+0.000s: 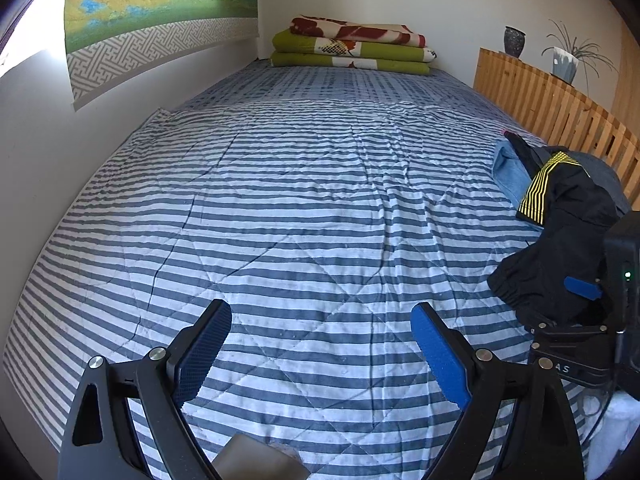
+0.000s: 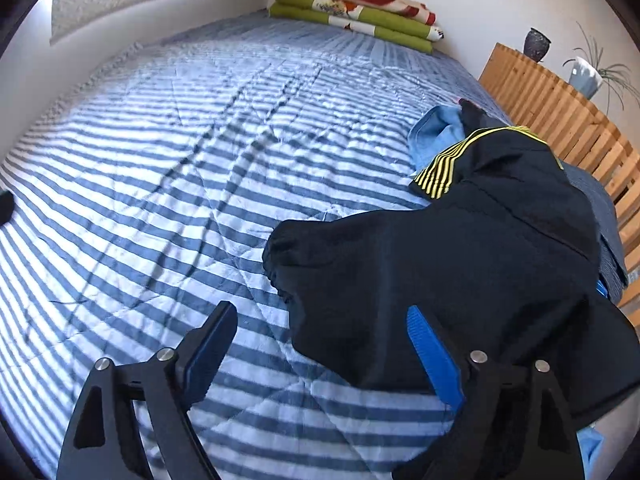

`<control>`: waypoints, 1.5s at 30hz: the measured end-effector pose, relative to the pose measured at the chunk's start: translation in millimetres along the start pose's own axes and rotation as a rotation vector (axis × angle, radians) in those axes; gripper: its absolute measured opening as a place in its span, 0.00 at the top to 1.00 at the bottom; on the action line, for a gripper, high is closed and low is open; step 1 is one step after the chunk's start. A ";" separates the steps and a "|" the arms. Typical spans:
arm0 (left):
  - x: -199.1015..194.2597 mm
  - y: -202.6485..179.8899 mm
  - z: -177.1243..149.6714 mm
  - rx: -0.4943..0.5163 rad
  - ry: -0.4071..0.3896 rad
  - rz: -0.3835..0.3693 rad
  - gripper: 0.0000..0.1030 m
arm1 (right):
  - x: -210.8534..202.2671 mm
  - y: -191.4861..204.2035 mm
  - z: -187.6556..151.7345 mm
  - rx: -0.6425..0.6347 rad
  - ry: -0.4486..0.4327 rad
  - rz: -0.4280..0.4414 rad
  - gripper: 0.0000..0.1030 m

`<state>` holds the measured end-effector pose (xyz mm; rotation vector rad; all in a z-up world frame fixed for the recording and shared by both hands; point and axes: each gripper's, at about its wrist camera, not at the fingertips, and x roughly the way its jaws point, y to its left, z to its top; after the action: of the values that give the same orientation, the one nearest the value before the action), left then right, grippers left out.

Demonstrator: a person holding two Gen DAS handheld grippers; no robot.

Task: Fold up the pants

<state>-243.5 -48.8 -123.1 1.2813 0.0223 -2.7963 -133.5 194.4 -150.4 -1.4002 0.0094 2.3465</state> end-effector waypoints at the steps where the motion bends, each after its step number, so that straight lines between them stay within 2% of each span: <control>1: 1.2 3.2 0.4 -0.003 0.000 0.002 0.09 | 8.6 2.2 1.2 -0.016 0.021 -0.017 0.30; 3: 4.0 9.4 1.4 -0.011 0.005 0.002 0.09 | 22.1 1.4 1.4 -0.041 0.060 -0.048 0.56; 4: 5.0 11.2 1.6 -0.017 0.008 -0.001 0.09 | 26.6 -1.1 1.7 -0.048 0.074 -0.066 0.60; 6: 5.4 16.7 2.4 -0.025 0.009 -0.003 0.09 | 26.4 -10.4 3.7 -0.040 0.085 -0.088 0.87; 7: 5.3 19.1 3.1 -0.027 0.009 -0.003 0.09 | 23.4 -16.9 5.3 -0.016 0.087 -0.073 0.91; 11: 2.3 31.4 6.6 -0.050 0.002 -0.012 0.09 | 2.7 -40.4 15.1 0.092 0.067 0.004 0.94; 15: -4.5 47.7 9.7 -0.085 -0.017 -0.015 0.09 | -33.8 -28.3 34.2 0.101 0.011 0.076 0.96; 23: -17.6 113.6 11.5 -0.206 -0.049 0.021 0.09 | -106.6 63.6 91.1 -0.023 -0.130 0.254 0.96; 26: -23.4 140.0 8.9 -0.240 -0.062 0.045 0.09 | -125.1 96.3 110.1 0.009 -0.114 0.413 0.96; 27: -25.3 147.4 8.4 -0.246 -0.069 0.056 0.09 | -131.0 108.9 115.3 -0.006 -0.119 0.442 0.96; 30: -29.7 169.3 5.0 -0.268 -0.082 0.086 0.09 | -148.3 142.4 122.0 -0.087 -0.161 0.450 0.96; 32: -29.6 182.3 2.0 -0.290 -0.077 0.094 0.09 | -142.1 153.3 120.6 -0.117 -0.137 0.457 0.94; 34: -27.5 191.4 -0.2 -0.310 -0.063 0.085 0.09 | -128.9 152.3 108.4 -0.107 -0.108 0.417 0.85; 36: -25.6 195.4 -0.4 -0.325 -0.057 0.075 0.09 | -119.4 145.1 88.7 -0.091 -0.100 0.387 0.52; 37: -24.6 194.6 0.8 -0.325 -0.056 0.069 0.09 | -113.3 138.6 73.0 -0.074 -0.091 0.388 0.46; 42: -15.1 164.1 12.6 -0.264 -0.050 0.053 0.09 | -100.6 110.6 12.6 -0.005 -0.033 0.445 0.43; 45: -5.1 137.2 19.9 -0.227 -0.037 0.035 0.09 | -106.8 111.7 -20.9 -0.019 -0.039 0.426 0.43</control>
<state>-246.2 -186.3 -104.4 1.1647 0.3026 -2.6936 -110.2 51.5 -92.7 -1.4785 0.3041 2.7188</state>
